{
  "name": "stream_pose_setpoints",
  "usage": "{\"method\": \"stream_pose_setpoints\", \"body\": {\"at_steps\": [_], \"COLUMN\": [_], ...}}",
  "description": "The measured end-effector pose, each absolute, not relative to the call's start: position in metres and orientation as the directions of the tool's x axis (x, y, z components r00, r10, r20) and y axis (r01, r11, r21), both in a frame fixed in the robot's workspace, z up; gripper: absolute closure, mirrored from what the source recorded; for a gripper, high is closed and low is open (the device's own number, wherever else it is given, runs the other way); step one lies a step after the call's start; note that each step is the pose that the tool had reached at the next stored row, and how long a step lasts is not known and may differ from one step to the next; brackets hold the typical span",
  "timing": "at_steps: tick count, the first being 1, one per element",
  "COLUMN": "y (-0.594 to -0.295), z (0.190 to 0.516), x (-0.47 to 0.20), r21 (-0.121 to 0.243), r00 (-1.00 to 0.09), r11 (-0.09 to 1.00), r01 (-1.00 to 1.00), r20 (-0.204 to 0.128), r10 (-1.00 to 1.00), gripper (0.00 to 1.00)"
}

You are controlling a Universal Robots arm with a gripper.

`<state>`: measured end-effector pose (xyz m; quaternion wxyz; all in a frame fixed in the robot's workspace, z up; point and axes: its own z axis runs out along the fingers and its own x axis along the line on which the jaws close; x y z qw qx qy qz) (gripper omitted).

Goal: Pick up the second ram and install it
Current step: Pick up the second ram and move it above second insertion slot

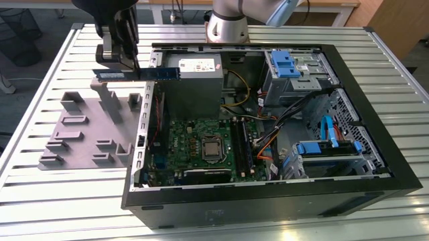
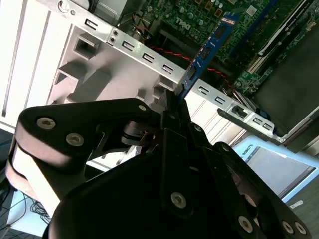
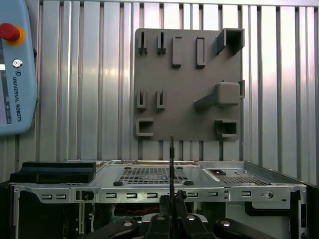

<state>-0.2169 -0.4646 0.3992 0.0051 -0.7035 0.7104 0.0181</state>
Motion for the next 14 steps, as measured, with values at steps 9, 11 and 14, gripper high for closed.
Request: {"method": "stream_pose_setpoints", "body": {"at_steps": [9,11,14], "y": [-0.465,-0.465,-0.465], "z": [0.399,0.399,0.399], "x": [-0.205,-0.2,-0.193], "r21": [0.019,0.019,0.019], "r00": [-0.01,-0.01,-0.01], "r11": [0.009,0.01,0.009], "r01": [-1.0,-1.0,-1.0], "r20": [-0.033,-0.033,-0.033], "r10": [-0.999,-0.999,-0.999], "gripper": [0.86,0.86,0.86]}}
